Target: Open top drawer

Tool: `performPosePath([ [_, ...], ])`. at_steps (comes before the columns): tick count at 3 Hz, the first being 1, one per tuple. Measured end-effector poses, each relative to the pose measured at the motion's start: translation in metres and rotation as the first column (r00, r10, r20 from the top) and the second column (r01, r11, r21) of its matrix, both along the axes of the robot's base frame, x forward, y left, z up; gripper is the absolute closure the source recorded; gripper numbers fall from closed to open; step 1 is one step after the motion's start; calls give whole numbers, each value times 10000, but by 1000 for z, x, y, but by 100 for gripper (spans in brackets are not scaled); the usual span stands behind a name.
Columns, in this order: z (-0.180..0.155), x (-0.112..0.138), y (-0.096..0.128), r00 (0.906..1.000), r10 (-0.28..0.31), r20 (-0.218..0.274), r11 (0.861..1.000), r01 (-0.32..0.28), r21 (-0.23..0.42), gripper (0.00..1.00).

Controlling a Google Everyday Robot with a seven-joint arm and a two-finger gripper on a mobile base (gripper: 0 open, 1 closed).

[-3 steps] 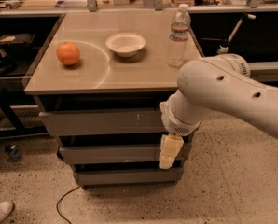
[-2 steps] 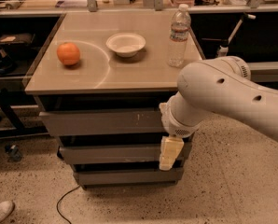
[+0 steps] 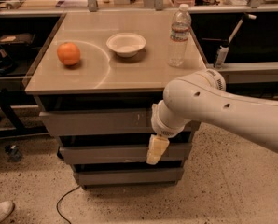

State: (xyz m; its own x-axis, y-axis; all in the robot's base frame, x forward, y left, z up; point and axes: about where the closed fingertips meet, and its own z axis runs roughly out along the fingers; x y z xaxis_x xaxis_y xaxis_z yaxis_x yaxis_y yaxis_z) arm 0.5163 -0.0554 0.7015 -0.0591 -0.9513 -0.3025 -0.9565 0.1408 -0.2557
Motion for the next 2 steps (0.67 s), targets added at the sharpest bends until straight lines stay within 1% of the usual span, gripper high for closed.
performPosePath([
  [1, -13, 25, 0, 9995, -247, 181, 9996, 249, -109, 0],
  [2, -29, 45, 2, 9993, -292, 236, 9991, 299, -296, 0],
])
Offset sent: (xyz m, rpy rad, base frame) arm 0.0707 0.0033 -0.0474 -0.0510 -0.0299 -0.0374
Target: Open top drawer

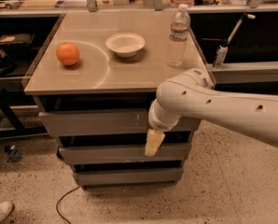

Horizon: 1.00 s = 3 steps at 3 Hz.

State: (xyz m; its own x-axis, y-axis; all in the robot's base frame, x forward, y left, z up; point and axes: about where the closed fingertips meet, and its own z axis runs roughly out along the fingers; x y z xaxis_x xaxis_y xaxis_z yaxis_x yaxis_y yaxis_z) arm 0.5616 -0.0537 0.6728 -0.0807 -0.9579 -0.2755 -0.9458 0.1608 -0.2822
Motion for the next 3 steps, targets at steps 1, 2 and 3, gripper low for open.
performPosePath([
  [1, -13, 17, 1, 10000, -23, 5, 9999, 23, -160, 0],
  [2, -26, 24, 3, 10000, 5, -80, 9997, -7, -250, 0],
  [3, -41, 10, 7, 9982, 300, -524, 9984, -325, -473, 0],
])
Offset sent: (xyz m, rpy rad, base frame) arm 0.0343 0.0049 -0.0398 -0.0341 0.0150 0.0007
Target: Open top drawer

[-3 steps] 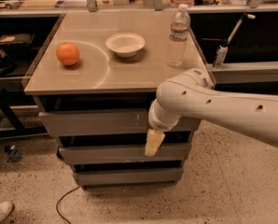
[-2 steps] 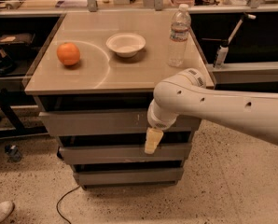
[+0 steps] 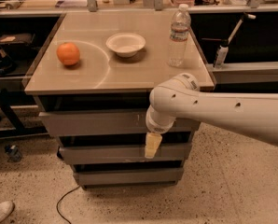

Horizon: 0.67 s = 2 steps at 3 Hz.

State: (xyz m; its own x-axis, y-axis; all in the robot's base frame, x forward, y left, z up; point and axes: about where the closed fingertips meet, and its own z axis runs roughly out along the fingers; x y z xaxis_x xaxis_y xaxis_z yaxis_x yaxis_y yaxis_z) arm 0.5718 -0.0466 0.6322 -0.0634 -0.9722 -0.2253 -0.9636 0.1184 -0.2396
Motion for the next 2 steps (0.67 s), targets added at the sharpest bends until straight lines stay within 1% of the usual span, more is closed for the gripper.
performPosePath([
  [1, -2, -12, 0, 9995, 180, -253, 9998, -182, -76, 0],
  [2, 0, -35, -4, 9975, 381, -595, 9991, -390, -148, 0],
])
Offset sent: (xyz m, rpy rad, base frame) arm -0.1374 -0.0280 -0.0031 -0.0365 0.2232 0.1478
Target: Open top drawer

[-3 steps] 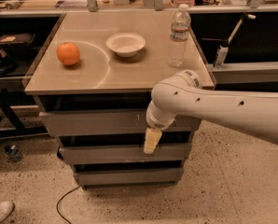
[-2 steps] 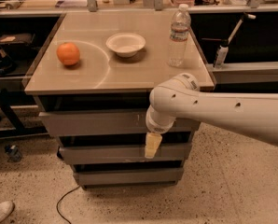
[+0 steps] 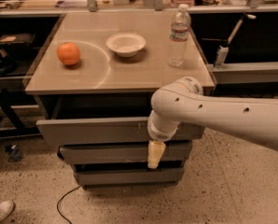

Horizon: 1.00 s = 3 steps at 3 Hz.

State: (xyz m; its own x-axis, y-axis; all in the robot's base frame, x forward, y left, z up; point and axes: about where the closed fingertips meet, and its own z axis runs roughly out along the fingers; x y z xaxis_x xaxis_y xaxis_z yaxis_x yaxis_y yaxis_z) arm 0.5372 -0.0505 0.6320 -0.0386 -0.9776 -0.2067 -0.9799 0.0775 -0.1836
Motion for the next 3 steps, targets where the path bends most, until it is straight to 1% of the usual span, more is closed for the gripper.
performPosePath([
  [1, 4, -32, -7, 9988, 256, -426, 9996, -260, -86, 0],
  [2, 6, -74, -20, 9938, 226, -1084, 9996, -207, 186, 0],
  [3, 6, -71, -19, 9940, 287, -1054, 9994, -267, 209, 0],
])
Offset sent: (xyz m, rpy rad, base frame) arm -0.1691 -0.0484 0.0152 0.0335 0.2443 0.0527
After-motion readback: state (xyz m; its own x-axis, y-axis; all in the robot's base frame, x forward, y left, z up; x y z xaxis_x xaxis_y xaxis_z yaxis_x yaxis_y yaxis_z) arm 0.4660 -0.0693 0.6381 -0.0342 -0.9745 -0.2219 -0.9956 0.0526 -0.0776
